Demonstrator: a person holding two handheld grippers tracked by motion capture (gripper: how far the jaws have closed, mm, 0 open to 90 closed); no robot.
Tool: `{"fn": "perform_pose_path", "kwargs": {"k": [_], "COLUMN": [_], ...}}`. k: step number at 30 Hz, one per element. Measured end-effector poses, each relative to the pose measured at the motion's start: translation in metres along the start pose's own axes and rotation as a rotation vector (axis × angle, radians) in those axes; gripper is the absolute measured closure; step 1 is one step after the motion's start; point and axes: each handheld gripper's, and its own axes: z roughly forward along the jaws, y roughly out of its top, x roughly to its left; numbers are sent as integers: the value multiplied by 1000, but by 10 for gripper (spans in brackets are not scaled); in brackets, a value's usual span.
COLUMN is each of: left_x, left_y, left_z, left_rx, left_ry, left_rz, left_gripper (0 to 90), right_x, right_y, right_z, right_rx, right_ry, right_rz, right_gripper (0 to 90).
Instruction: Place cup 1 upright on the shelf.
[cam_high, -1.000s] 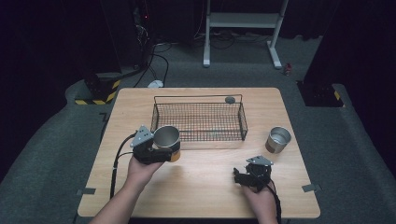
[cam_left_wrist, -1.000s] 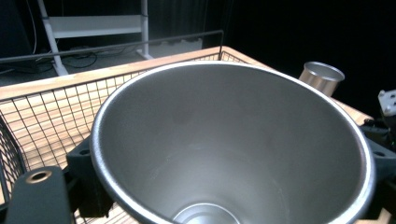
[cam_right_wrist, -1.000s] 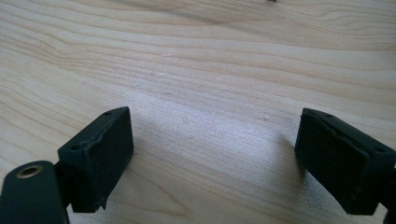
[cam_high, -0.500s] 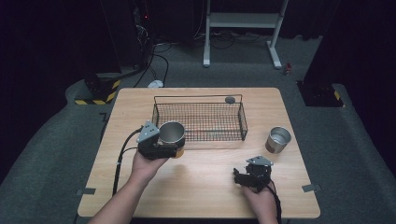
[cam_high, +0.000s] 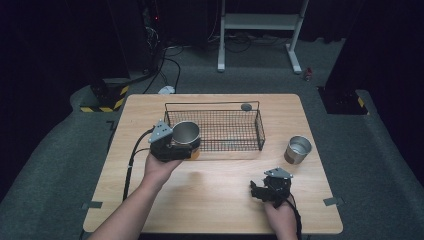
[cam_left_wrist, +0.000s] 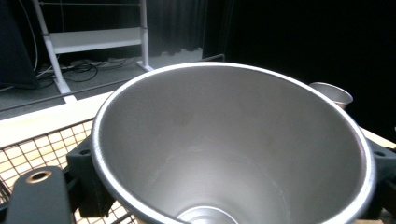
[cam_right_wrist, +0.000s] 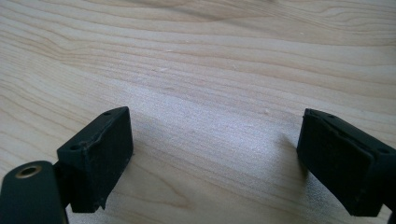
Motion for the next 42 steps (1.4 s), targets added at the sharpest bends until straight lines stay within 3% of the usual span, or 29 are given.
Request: {"fn": "perform_pose_path", "kwargs": {"k": [8,15,17,29,34,36,42], "left_x": [9,15,19,34,40,43,48], "left_y": [9,14,14,18,16,14,14], "left_z": [7,16,20,36,43,48,54], "left_rx": [-17,-27,-37,-23,-22,0,8], "left_ry": [18,27,33,68,72,91,104], "left_rz": [-12,0,-16,-24,-52,-44,-38], "left_gripper": [131,131,131,131,131,131,131], "right_x": [0,0,0,0,0,0,0], "right_y": [0,0,0,0,0,0,0], "right_z": [0,0,0,0,0,0,0], "right_rx": [0,1,1,1,1,1,1], "right_ry": [0,-1,-1,-2,-1,-1,-1], "right_rz": [0,5,5,5,5,5,5], "right_gripper": [106,106,106,106,106,106,106]}}
